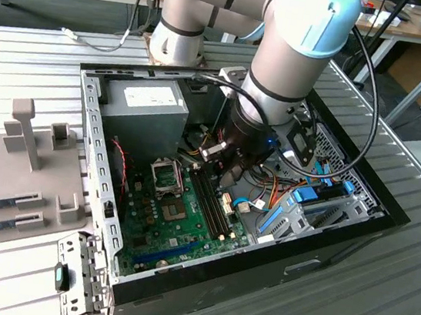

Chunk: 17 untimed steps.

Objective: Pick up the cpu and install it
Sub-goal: 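Pick up the cpu and move it towards the insertion slot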

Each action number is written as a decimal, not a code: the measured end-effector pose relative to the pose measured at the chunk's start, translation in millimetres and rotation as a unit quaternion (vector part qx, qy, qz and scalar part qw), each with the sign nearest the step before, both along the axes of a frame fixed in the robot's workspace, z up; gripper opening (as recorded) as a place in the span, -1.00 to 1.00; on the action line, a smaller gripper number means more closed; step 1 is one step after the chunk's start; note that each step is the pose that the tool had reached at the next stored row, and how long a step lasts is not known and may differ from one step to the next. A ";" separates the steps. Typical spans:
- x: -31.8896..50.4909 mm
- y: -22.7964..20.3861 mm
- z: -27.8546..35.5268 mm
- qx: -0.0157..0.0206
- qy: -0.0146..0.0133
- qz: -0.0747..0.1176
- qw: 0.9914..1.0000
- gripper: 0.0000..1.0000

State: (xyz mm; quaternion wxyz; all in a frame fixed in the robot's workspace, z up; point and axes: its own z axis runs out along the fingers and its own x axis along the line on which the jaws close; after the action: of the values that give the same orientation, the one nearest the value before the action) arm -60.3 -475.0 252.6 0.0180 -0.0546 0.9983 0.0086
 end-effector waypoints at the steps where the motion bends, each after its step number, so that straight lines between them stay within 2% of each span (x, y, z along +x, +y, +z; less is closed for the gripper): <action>1: -2.7 0.0 0.0 0.000 0.000 0.000 1.000 -0.05; 3: -15.0 0.0 0.0 0.000 0.000 0.000 1.000 -0.05; 6: -24.1 0.1 0.0 0.000 0.000 0.000 1.000 -0.05; 17: -30.1 0.0 -0.7 0.000 0.000 0.000 1.000 -0.05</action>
State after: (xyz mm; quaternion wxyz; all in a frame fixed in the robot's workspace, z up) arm -90.4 -475.0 252.0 0.0181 -0.0546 0.9983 0.0085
